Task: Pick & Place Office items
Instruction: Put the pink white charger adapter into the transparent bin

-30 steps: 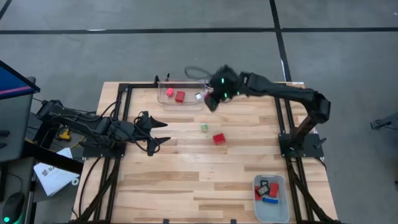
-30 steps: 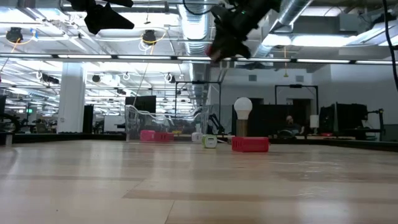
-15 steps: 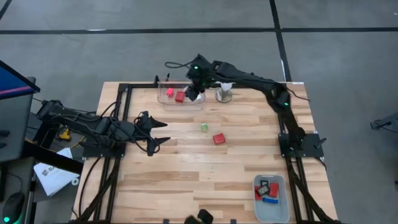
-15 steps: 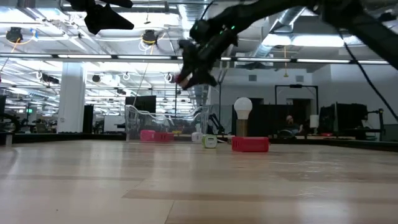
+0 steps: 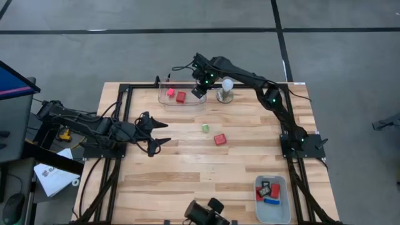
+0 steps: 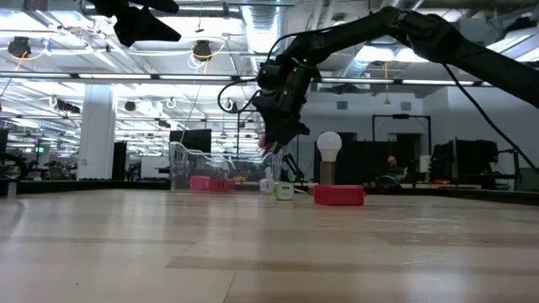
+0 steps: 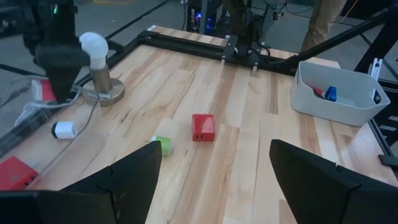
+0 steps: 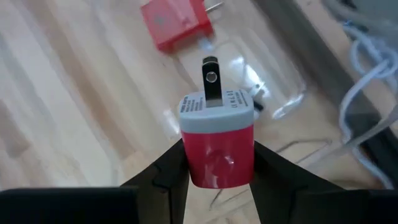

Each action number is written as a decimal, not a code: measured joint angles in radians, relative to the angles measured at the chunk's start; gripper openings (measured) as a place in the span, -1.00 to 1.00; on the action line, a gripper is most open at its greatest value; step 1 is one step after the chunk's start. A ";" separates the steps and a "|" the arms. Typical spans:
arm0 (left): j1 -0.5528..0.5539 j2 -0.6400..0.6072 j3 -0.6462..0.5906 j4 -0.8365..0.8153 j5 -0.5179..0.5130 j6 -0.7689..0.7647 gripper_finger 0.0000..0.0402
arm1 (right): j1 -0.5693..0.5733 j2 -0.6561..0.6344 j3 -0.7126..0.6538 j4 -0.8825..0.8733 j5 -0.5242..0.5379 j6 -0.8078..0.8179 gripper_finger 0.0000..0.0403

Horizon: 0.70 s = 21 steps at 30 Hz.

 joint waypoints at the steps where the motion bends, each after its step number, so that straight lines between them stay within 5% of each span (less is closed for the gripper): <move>1: 0.002 0.000 0.000 0.002 0.000 0.012 0.48 | 0.000 0.002 0.000 0.001 0.011 -0.011 -0.36; 21: 0.003 0.000 0.000 0.027 0.000 0.052 0.48 | -0.002 0.004 0.000 0.051 0.018 -0.038 -0.26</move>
